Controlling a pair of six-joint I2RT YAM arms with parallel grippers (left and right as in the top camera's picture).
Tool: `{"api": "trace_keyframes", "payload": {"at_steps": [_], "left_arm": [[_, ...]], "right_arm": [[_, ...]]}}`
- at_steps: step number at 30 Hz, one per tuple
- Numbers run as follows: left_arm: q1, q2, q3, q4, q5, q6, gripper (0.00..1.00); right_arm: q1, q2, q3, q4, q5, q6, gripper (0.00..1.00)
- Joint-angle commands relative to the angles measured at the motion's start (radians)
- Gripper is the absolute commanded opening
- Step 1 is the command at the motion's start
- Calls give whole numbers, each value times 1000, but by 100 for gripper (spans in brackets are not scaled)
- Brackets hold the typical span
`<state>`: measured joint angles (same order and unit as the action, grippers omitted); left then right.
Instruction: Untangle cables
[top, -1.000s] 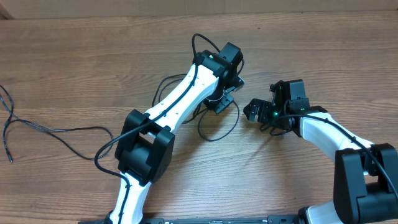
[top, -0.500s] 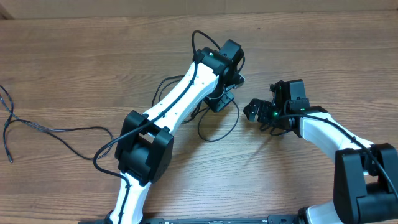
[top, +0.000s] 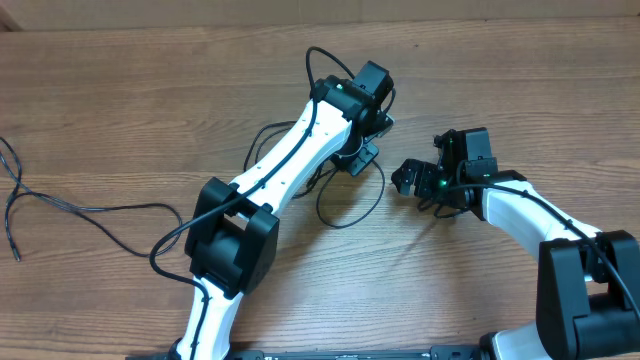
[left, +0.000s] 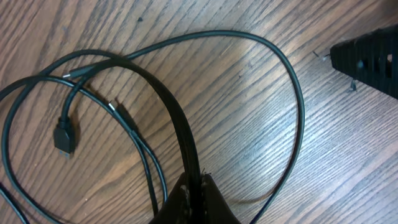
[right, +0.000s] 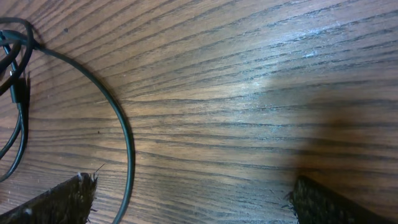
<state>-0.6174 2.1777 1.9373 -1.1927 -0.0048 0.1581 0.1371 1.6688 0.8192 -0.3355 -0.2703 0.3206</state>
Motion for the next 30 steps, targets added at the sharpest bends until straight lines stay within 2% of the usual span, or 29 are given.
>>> {"api": "trace_keyframes", "payload": {"at_steps": [1,7,8,12,14,18,21,25,30], "left_arm": [[2,-21,112,-60,-74,-53,4],[2,-98,421,-186,-143,-58,4],[2,-137,531,-199,-157,-58,4],[2,-246,712,-164,-224,-58,4],[2,-294,753,-131,-296,-58,4],[3,-435,774,-9,-638,-57,4],[6,-493,774,34,-810,-31,4],[47,-538,774,42,-900,40,4],[141,-558,774,46,-919,43,4]], "right_arm": [[-10,17,-21,-26,34,11,100],[-10,17,-21,-26,34,11,100],[-10,17,-21,-26,34,11,100],[-10,17,-21,-27,34,11,100],[-10,17,-21,-29,34,11,100],[-10,17,-21,-31,34,11,100],[-10,17,-21,-31,34,10,100],[-10,17,-21,-30,34,10,100],[-10,17,-21,-31,34,10,100]]}}
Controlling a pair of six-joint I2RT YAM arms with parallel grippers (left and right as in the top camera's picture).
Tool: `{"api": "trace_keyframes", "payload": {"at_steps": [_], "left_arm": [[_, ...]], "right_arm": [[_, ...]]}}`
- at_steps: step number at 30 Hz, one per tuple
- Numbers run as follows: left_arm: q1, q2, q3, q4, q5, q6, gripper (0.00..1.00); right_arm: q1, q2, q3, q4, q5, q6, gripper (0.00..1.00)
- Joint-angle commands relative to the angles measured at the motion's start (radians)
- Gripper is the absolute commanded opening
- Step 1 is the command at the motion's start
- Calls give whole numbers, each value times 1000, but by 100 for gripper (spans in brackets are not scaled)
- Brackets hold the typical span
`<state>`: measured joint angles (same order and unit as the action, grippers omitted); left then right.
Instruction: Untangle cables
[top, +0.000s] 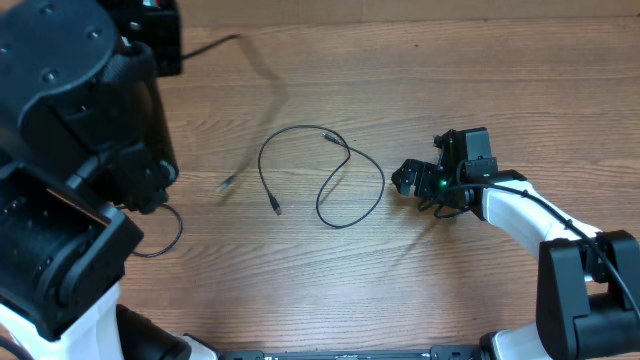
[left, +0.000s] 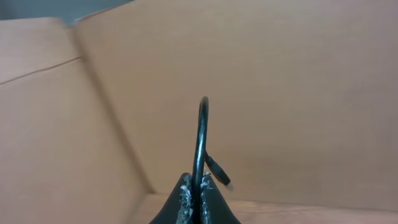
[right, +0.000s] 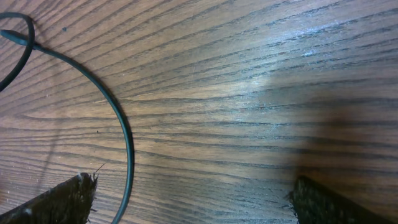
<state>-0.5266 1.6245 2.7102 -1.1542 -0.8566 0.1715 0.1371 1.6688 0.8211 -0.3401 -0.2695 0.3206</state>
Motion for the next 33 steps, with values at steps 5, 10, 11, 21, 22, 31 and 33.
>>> {"api": "trace_keyframes", "payload": {"at_steps": [5,10,11,21,22,31,33], "left_arm": [[156,6,1,7,-66,-29,4],[261,28,-2,7,-51,-79,4],[281,32,-6,8,-36,-84,4],[608,177,-21,138,313,-229,4],[629,191,-21,151,331,-273,4],[859,373,-21,140,413,-589,4],[882,416,-21,111,418,-634,4]], "right_arm": [[-10,17,-23,-26,34,-10,100],[-10,17,-23,-25,34,-12,100],[-10,17,-24,-25,34,-12,100],[-10,17,-23,-26,34,-11,100],[-10,17,-23,-26,34,-11,100],[-10,17,-23,-25,34,-11,100],[-10,17,-24,-26,34,-11,100]]}}
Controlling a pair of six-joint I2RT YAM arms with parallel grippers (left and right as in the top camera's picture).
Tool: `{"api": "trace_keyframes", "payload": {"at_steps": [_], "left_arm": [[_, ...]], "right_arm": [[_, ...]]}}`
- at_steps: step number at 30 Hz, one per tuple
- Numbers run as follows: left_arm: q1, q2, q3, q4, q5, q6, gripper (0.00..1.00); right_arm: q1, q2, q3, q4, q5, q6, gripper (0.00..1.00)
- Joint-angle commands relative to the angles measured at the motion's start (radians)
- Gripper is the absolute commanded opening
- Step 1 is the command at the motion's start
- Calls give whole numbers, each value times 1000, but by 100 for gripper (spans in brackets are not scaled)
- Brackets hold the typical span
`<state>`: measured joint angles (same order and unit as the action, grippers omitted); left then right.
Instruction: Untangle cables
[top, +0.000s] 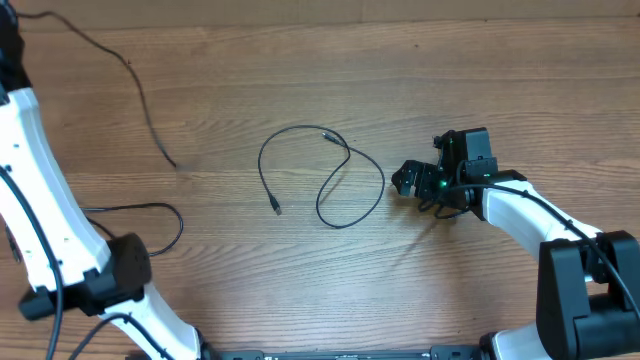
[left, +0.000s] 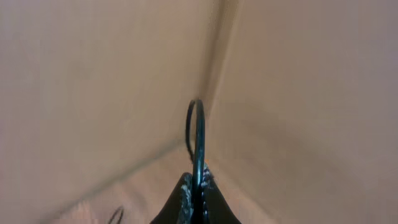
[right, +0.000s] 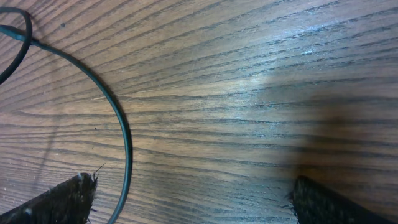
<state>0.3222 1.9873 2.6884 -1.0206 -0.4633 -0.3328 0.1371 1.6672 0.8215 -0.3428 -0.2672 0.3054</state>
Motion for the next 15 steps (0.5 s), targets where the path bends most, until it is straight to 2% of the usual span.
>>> {"api": "trace_keyframes", "payload": {"at_steps": [1,11,15], "left_arm": [[40,71,0,-29,39,-136,4],[34,271,-3,-151,290,-135,4],[8,354,-3,-220,336,-135,4]], "right_arm": [[-10,18,-24,-23,31,4,100],[-10,18,-24,-18,31,4,100],[-10,18,-24,-19,31,4,100]]}}
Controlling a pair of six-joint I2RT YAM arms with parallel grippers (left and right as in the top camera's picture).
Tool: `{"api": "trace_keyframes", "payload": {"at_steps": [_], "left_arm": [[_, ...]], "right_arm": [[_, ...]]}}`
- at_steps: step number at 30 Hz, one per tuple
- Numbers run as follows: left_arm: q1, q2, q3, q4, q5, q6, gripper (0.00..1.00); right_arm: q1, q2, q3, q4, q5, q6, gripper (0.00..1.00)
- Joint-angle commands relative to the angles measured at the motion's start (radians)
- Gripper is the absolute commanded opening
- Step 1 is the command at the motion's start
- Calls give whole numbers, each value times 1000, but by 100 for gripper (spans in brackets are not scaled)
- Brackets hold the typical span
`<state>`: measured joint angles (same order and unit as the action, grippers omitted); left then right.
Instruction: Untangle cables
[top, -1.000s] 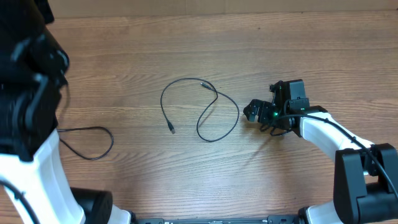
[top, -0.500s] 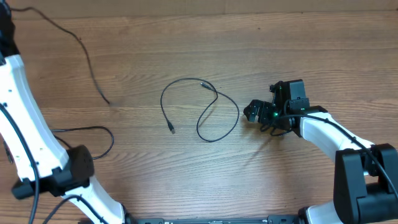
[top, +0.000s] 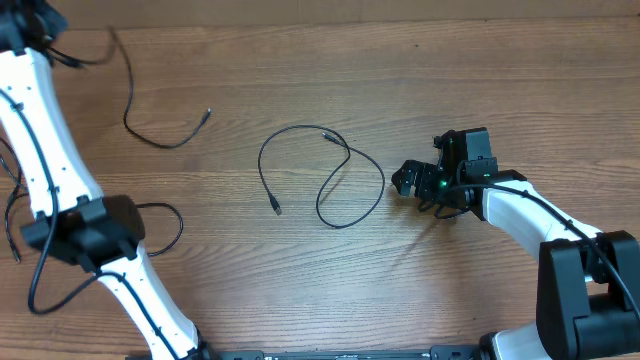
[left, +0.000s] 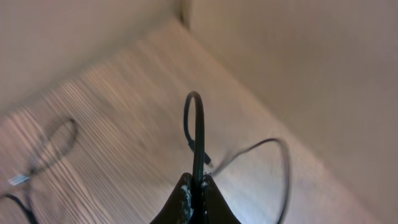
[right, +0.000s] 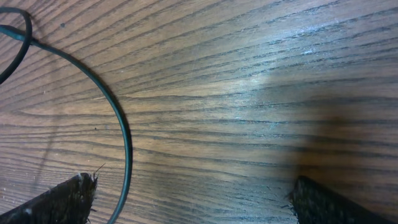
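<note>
My left gripper is shut on a thin black cable, which arches up from the jaws. Overhead, that arm reaches to the table's far left corner. The held cable trails from there down to a free plug end near the back left. A second black cable lies in a loose loop at mid-table. My right gripper rests open just right of that loop. In the right wrist view the loop's strand runs just inside the left fingertip, untouched.
A third black cable curls on the wood by the left arm's base, with more strands at the table's left edge. A tan cardboard wall borders the table at the back.
The left arm has shifted at the far left, and its wrist camera now faces the table instead of the wall. The held cable's free end lies further right and back. The right arm is unchanged.
First my left gripper was shut on a cable inside a tangle at mid-table, beside the open right gripper. Then the arm was raised high at the left with that cable, and one loop stayed behind. Later the cable trailed from the far left corner, as it does now.
</note>
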<state>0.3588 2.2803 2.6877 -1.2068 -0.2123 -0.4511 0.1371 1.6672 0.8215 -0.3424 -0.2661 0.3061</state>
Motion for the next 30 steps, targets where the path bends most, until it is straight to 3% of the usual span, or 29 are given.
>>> {"api": "trace_keyframes", "payload": {"at_steps": [1,6,16,18,20,24,26,30], "left_arm": [[-36,79,-3,-51,86,-17,4],[-80,141,-3,-93,138,54,4],[-129,213,-5,-188,93,64,5],[-127,222,-6,-193,94,67,15],[-126,229,-6,-192,102,91,4],[-121,231,-6,-192,100,100,5],[-117,231,-6,-193,101,100,16],[-108,231,-6,-209,98,100,73]], "right_arm": [[-10,18,-24,-19,30,3,100],[-10,18,-24,-19,30,3,100],[-10,18,-24,-20,30,4,100],[-10,18,-24,-20,30,4,100],[-10,18,-24,-20,30,3,100],[-10,18,-24,-19,31,3,100],[-10,18,-24,-19,30,3,100],[-10,18,-24,-19,31,3,100]]}}
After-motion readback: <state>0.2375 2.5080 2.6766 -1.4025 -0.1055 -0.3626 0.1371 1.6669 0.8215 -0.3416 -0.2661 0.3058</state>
